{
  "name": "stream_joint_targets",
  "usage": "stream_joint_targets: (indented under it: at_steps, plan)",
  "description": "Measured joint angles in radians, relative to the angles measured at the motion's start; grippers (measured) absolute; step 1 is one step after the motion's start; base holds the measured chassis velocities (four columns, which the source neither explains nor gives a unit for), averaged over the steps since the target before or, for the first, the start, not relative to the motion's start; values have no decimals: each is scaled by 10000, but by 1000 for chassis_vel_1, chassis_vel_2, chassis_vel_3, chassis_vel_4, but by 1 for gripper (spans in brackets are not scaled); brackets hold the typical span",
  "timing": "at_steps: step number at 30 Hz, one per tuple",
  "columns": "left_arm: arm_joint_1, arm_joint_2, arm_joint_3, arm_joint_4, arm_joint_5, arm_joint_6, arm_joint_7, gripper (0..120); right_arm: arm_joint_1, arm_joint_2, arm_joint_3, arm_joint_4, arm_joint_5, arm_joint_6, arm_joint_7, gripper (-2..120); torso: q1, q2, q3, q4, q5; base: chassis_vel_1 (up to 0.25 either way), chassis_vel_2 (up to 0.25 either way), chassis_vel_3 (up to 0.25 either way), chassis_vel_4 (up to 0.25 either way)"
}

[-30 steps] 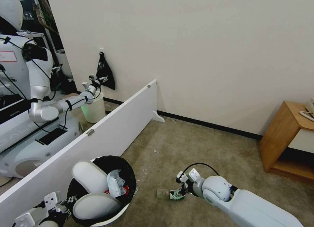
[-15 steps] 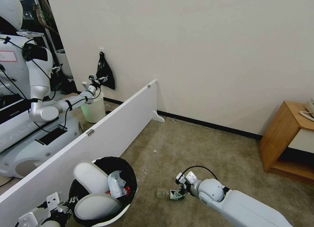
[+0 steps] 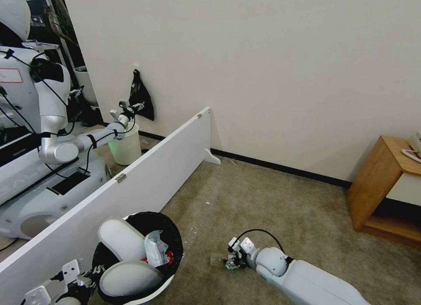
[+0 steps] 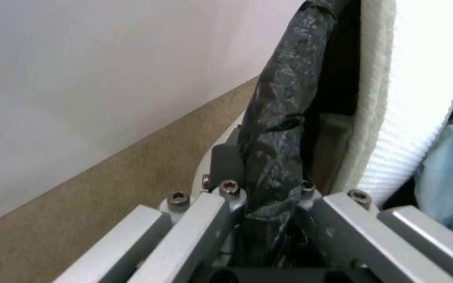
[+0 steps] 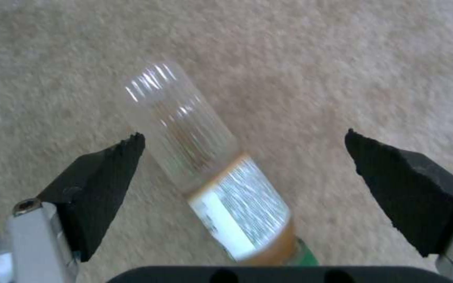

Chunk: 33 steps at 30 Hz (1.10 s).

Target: Pick up the trash bin and place the garbage on the floor into it.

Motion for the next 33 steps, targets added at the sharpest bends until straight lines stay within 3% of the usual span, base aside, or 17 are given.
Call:
stream_joint_targets:
  at_steps: [16, 23, 33]
  plan:
    - [-5, 2, -72, 174, -28, 0, 23, 1, 148, 1585, -621, -2221, -583, 893, -251, 88, 0, 0, 0, 0, 1, 0, 0, 0, 0]
    - [-33, 2, -74, 237, -30, 0, 24, 1, -21, 1580, -497, -2504, -747, 1067, -310, 88, 0, 0, 0, 0, 2, 0, 0, 0, 0]
    - [-118, 3, 0, 294, 52, 0, 25, 1, -331, 901, -237, -2406, -936, 1109, -332, 88, 0, 3, 0, 0, 5, 0, 0, 0, 0]
